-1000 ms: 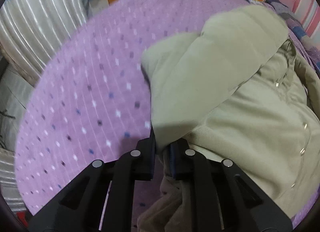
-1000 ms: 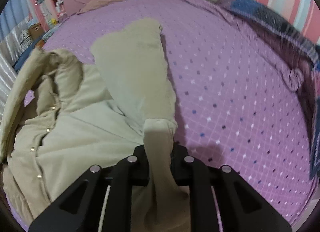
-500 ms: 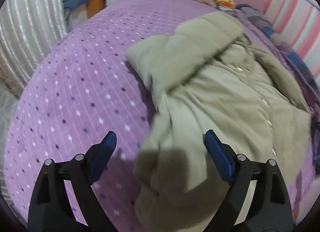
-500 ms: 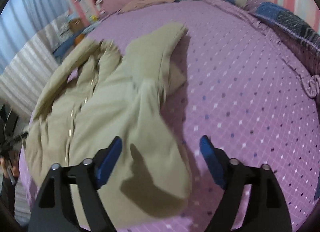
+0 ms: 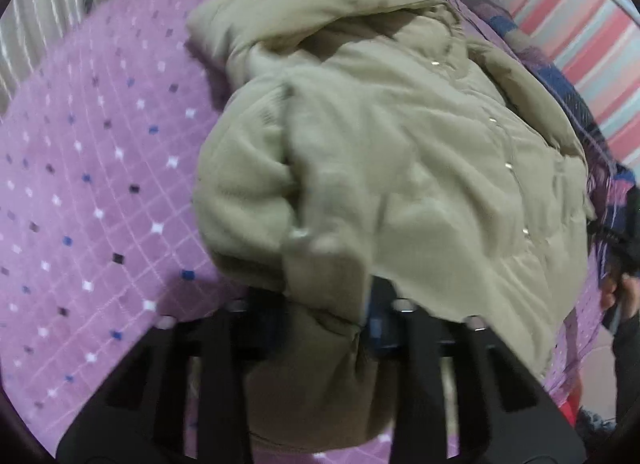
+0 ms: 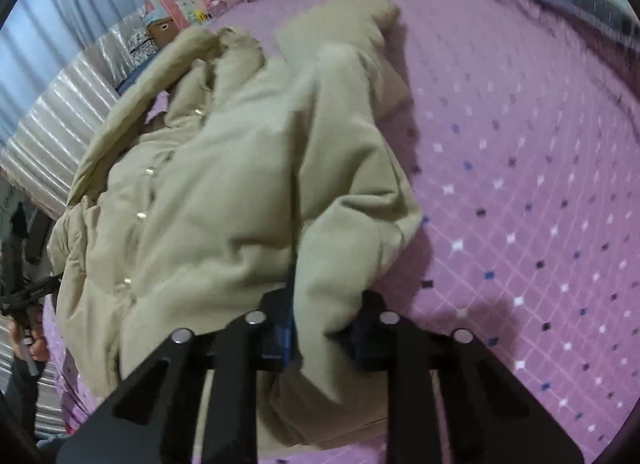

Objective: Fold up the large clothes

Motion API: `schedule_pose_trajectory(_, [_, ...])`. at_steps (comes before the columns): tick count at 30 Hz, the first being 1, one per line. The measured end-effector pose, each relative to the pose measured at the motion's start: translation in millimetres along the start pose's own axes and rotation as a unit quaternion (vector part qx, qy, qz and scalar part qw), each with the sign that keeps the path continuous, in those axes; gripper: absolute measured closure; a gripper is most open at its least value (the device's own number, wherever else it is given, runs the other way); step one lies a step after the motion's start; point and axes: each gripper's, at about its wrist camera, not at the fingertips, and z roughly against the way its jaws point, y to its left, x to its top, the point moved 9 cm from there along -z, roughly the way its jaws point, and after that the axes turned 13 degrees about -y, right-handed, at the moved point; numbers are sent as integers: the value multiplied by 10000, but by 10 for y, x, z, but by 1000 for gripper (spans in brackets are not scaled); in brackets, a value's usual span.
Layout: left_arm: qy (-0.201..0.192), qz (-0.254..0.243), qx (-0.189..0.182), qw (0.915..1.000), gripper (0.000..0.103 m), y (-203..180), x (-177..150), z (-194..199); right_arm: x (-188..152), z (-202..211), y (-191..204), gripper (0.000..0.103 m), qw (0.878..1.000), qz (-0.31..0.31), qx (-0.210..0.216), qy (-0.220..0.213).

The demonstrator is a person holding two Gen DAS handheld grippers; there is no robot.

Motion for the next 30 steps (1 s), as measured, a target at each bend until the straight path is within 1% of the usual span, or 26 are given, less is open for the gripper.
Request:
schedule_pose_trajectory(1, [-33,-30,-5,10000,84,-70,53,17,43,93,56,86,9999,69,-28,-69])
schedule_pose_trajectory(3, [-246,8,-116,9996,89,-143,180,324,167,391,130,88,9994,129,-149,-292])
schedule_pose_trajectory(4, [-403,57,-185,9990,90,-177,265,547,227,537,134,88,9991,63,-179,-378])
schedule_pose_trajectory(5, [-486,93,-195,9986,92,-171,304,689,310,752,155,88,9986,-107,-173,-495])
schedule_pose_trajectory(6, [-547,170,-180,9982,93,-173,348,843,349,870,158,88,9981,-193,-177,-557])
schedule_pose_trajectory(8, [-537,385,-110,9978,94,-163,402,1016,428,1097,167,89,9968,-360,-249,-665])
schedule_pose_trajectory(11, [-573,650,-231,9960,94,-58,464,1223,556,1299,155,89,9948,-617,-276,-761])
schedule_pose_trajectory(12, [-567,653,-99,9962,93,40,470,1229,596,1313,78,88,9940,-670,-380,-778])
schedule_pose_trajectory(13, [-544,609,72,9966,92,135,462,1196,627,1241,-43,88,9933,-676,-623,-706])
schedule_pose_trajectory(14, [-439,540,330,9970,91,286,427,1066,605,1113,-155,88,9932,-644,-813,-521])
schedule_pose_trajectory(15, [-303,605,414,9968,91,397,361,944,557,974,-257,88,9926,-720,-905,-382])
schedule_pose_trajectory(16, [-140,744,389,9964,89,468,274,804,511,835,-317,88,9921,-807,-923,-270])
schedule_pose_trajectory(17, [43,839,392,9957,89,549,145,630,365,596,-424,88,9914,-823,-1016,23])
schedule_pose_trajectory(19, [310,801,521,9949,87,608,-118,370,108,343,-528,86,9892,-673,-1244,390])
schedule_pose_trajectory(20, [375,756,606,9946,83,624,-222,291,-79,231,-586,85,9869,-589,-1380,586])
schedule_pose_trajectory(21, [377,718,688,9943,80,649,-306,234,-180,191,-619,80,9860,-535,-1444,645])
schedule_pose_trajectory(22, [262,701,769,9942,73,679,-373,221,-322,147,-682,74,9848,-444,-1532,693])
schedule_pose_trajectory(23, [139,732,812,9939,66,688,-389,250,-382,149,-728,71,9848,-413,-1551,659])
schedule_pose_trajectory(24, [15,730,876,9935,63,688,-371,311,-387,183,-746,69,9862,-423,-1485,602])
schedule_pose_trajectory(25, [-114,636,1005,9928,53,699,-328,387,-372,223,-747,68,9876,-423,-1414,528])
schedule_pose_trajectory(26, [-224,494,1183,9915,43,713,-271,447,-289,311,-745,66,9888,-413,-1383,385])
schedule_pose_trajectory(27, [-338,352,1366,9894,37,725,-221,552,-204,381,-731,64,9893,-385,-1388,240])
schedule_pose_trajectory(28, [-476,202,1560,9864,27,696,-125,618,-91,456,-704,60,9901,-359,-1355,50])
schedule_pose_trajectory(29, [-620,76,1657,9842,22,664,0,689,11,485,-675,58,9907,-352,-1312,-69])
schedule_pose_trajectory(30, [-685,3,1643,9840,20,653,111,720,127,511,-645,50,9910,-336,-1285,-174])
